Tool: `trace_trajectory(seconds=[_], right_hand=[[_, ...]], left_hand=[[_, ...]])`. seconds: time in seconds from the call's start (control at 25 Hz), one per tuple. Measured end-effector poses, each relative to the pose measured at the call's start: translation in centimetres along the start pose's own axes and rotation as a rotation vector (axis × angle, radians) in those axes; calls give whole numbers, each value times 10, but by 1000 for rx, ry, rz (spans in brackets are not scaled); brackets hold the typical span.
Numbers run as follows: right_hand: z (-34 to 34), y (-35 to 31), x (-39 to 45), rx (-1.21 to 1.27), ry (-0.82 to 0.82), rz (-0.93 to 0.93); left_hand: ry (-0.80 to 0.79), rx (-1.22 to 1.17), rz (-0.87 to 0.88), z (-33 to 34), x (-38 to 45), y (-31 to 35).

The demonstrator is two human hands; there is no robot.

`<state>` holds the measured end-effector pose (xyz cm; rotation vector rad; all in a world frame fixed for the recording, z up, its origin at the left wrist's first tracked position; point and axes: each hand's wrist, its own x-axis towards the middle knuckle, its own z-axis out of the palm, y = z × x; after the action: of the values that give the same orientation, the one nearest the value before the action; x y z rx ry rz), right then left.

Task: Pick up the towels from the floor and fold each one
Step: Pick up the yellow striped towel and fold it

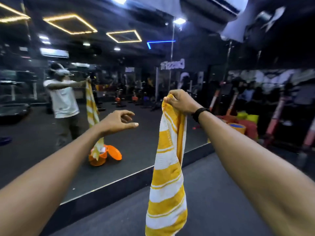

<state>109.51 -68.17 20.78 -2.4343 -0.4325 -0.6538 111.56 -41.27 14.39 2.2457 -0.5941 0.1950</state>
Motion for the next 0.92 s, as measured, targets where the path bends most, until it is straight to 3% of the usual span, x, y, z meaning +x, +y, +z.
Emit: trace_trajectory(seconds=[0.2, 0.4, 0.56, 0.72, 0.84, 0.92], right_hand=[[-17, 8, -33, -186, 154, 249], [-40, -3, -82, -320, 270, 403], [-74, -19, -125, -381, 419, 482], [-113, -29, -168, -486, 762, 586], [-139, -32, -198, -509, 994, 644], [-139, -34, -209, -478, 898, 645]], left_hand=[[-91, -196, 215, 43, 52, 44], [-227, -271, 394, 121, 40, 102], [-257, -84, 381, 164, 27, 116], [-490, 162, 324, 193, 35, 82], [-549, -55, 367, 193, 43, 85], [-487, -270, 441, 186, 46, 110]])
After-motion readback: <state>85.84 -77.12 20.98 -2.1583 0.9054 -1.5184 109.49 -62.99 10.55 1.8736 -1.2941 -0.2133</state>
